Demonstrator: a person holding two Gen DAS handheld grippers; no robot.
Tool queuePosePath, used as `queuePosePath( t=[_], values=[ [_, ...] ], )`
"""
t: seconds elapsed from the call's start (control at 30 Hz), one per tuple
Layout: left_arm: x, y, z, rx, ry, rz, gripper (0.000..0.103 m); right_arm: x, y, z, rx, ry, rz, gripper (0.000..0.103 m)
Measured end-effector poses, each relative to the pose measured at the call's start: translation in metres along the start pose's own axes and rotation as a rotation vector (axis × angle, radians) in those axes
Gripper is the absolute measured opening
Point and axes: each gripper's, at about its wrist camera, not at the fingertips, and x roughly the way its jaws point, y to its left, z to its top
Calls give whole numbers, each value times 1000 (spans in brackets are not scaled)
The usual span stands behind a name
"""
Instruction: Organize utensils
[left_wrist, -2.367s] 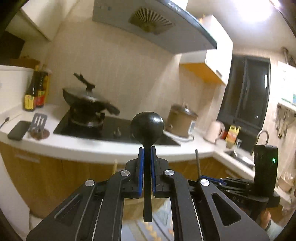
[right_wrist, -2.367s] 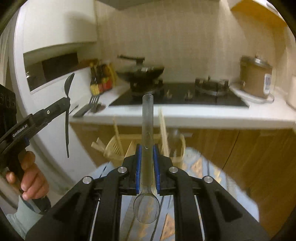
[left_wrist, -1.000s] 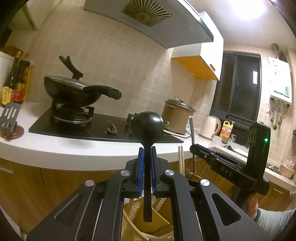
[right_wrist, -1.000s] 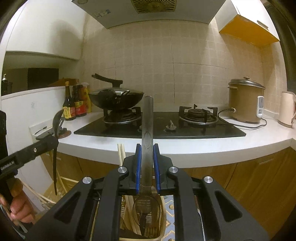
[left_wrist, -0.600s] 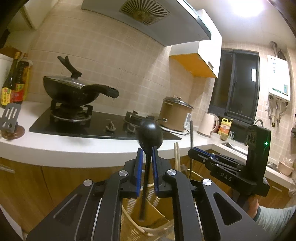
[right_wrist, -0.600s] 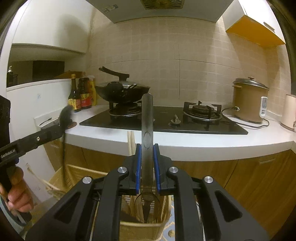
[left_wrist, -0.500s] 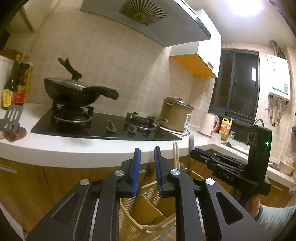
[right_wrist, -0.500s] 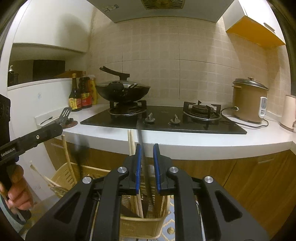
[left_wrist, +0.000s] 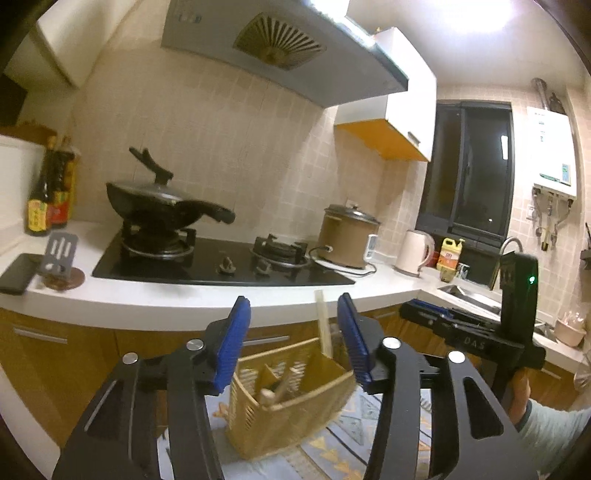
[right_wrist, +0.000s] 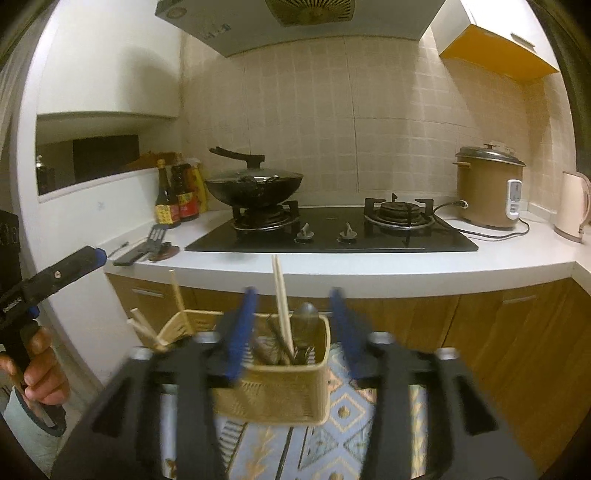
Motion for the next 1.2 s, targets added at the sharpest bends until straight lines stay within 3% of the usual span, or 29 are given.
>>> queuePosePath(
  t=[0.1, 0.2, 0.27, 0.33, 0.5, 0.57, 0.67, 1.0, 1.2],
  values=[
    [-24, -15, -2, -11, -23, 43, 66, -25, 5, -9, 1, -14, -21, 51],
    [-35, -31, -10, -10, -15, 132, 72, -47, 8, -21, 22, -37, -41, 51],
    [-39, -46, -25, 7, -7, 250, 73, -59, 11, -32, 25, -52, -70, 51],
    [-39, -59, -43, 22, -10, 347, 81, -68, 15, -50, 34, -64, -115, 52],
    [-32, -84, -101, 31, -27, 498, 83, -72, 19, -97, 62, -107, -192, 65],
    [-31, -90, -115, 55, -42, 544, 86, -72, 17, -108, 69, -119, -209, 72],
    [-32, -94, -125, 74, -71, 607, 89, -74, 13, -113, 62, -123, -198, 73],
    [-25, -87, -142, 58, -24, 639, 93, -70, 15, -120, 18, -110, -211, 83],
    [-16, -81, -145, 48, 14, 608, 93, -69, 16, -121, 16, -101, -217, 84]
  ],
)
